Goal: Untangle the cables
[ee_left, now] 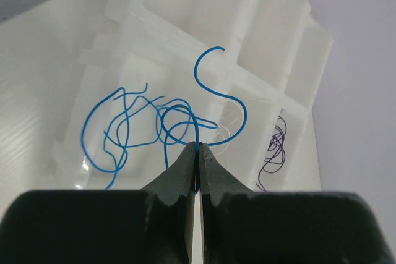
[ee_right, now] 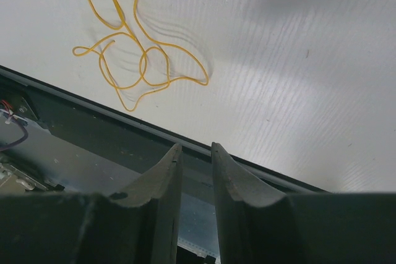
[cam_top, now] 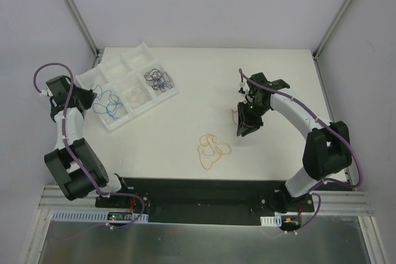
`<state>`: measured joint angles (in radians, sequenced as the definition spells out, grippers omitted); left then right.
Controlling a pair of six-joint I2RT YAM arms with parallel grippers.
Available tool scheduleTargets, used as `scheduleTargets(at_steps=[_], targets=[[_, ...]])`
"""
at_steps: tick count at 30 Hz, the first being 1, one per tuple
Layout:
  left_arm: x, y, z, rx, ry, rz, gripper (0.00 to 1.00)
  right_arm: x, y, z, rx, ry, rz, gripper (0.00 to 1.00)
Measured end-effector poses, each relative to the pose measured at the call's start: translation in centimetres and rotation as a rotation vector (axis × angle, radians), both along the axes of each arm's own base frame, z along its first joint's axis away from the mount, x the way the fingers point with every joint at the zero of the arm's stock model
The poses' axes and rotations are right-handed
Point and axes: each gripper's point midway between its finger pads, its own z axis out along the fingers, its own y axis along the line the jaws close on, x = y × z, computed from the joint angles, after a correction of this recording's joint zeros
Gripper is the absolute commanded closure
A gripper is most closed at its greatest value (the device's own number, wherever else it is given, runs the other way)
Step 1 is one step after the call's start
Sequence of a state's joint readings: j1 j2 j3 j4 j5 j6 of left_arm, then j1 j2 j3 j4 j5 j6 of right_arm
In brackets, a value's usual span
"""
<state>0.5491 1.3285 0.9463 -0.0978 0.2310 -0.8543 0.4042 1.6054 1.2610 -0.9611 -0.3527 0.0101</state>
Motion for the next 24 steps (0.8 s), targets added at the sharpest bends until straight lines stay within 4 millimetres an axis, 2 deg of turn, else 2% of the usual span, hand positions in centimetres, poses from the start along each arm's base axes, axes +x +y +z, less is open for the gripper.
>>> scheduleTargets(at_steps=[5, 8, 9, 12, 14, 18, 24], targets=[[3.0, -2.9, -3.0, -0.066, 0.076, -0.119, 1.0, -0.3, -0.3, -0.3, 0.002, 0.0, -0.008, 0.72], [3.6, -3.7, -5.2, -0.096, 0.138, -0.146, 1.0, -0.3, -0.7, -0.2, 0.004, -0.003, -0.019, 0.72], [3.4, -3.7, -5.8, -0.099, 0.163, -0.143, 0.96, -0.4, -0.8, -0.2, 0.005, -0.006, -0.022, 0.72], [2.4, -3.5, -6.7, -0.093, 0.219, -0.134, 0.7, -0.4, -1.1, 0.0, 0.01, -0.016, -0.032, 0.72], [2.2, -3.4, -6.4, -0.086, 0.236, -0.132, 0.57, -0.5, -1.2, 0.0, 0.013, -0.021, -0.037, 0.72], [2.0, -3.2, -4.9, -0.053, 0.228, -0.137, 0.4, -0.4, -1.2, 0.0, 0.02, -0.021, -0.042, 0.72], [1.2, -5.1, -1.1, 0.037, 0.17, -0.212, 0.38, -0.4, -1.0, 0.1, 0.037, -0.021, -0.041, 0.72]])
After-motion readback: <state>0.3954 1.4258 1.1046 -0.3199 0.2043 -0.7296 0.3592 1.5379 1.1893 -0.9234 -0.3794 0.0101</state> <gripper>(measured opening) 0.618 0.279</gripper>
